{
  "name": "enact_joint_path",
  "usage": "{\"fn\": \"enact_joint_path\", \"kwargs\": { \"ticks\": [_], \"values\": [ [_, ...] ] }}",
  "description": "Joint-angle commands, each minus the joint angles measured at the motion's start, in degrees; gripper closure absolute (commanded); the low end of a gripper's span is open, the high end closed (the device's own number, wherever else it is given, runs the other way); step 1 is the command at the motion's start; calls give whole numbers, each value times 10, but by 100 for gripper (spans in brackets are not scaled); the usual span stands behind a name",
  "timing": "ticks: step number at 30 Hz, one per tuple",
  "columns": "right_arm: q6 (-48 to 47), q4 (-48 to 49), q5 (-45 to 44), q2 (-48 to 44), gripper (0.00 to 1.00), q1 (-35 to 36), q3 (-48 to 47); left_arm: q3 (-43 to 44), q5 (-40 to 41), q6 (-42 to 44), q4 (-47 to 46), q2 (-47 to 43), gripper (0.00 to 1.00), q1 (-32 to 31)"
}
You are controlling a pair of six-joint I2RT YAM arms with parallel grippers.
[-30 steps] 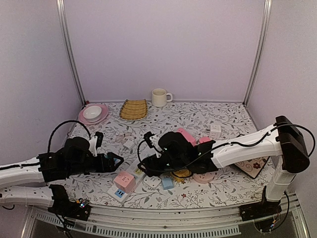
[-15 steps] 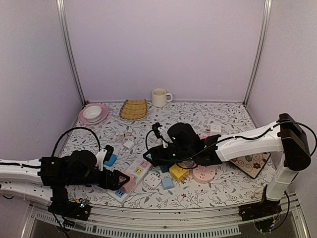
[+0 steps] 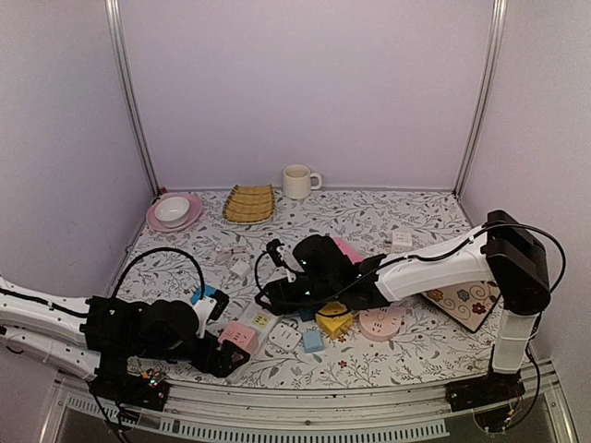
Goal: Pull the plug off the socket
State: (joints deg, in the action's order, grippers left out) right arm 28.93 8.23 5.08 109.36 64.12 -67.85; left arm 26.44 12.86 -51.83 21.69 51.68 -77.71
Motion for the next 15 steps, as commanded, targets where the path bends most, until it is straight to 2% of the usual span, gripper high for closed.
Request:
{"fn": "enact_joint_path", "kwargs": {
  "ticks": [1,7,15],
  "values": [
    [4,15,27,37,47,-1,-41,25,18,-17,2,35,7,-15],
    [11,20,47,68,55,-1,-55,69,84,-29,61,91,6,-16],
    [24,38,64,96,59,-1,-52,99,122,-24,75,171,6,-15]
  ]
}}
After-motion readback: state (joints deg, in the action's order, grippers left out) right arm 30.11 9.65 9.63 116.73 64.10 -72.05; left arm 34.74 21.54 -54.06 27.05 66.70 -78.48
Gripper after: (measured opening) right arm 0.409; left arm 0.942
